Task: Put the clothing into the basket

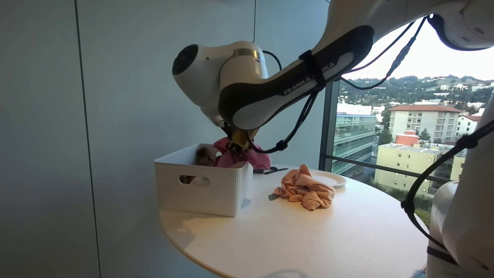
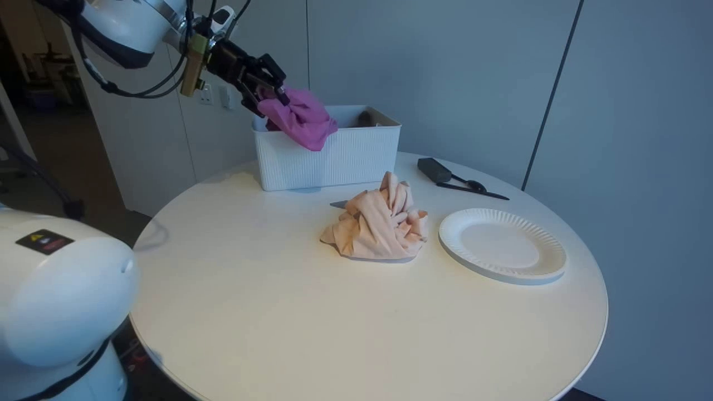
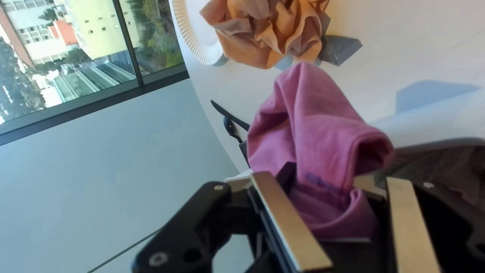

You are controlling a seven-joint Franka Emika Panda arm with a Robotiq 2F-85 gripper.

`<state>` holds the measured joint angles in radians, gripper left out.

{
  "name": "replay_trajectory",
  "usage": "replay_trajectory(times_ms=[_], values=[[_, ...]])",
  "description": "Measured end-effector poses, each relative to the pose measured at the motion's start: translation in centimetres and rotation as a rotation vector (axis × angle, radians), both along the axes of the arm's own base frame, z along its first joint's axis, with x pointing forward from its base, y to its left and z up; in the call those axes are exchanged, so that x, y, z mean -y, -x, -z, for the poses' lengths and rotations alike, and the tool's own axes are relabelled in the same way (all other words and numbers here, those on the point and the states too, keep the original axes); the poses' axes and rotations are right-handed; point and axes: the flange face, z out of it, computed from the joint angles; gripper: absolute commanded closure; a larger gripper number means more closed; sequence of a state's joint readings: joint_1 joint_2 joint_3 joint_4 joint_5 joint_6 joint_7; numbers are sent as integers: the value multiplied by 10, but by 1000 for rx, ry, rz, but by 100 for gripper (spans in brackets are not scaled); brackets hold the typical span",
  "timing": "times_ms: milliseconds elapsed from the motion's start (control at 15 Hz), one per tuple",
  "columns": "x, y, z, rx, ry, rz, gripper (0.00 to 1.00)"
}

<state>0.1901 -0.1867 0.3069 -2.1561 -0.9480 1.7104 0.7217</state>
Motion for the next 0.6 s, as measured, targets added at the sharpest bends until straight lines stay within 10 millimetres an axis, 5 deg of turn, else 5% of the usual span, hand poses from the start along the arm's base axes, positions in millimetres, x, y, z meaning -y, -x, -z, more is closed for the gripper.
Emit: replay_trajectory(times_ms=[133,600], values=[[0,1,4,-21,-35,20,63],[6,4,6,-46,-101,85,9]])
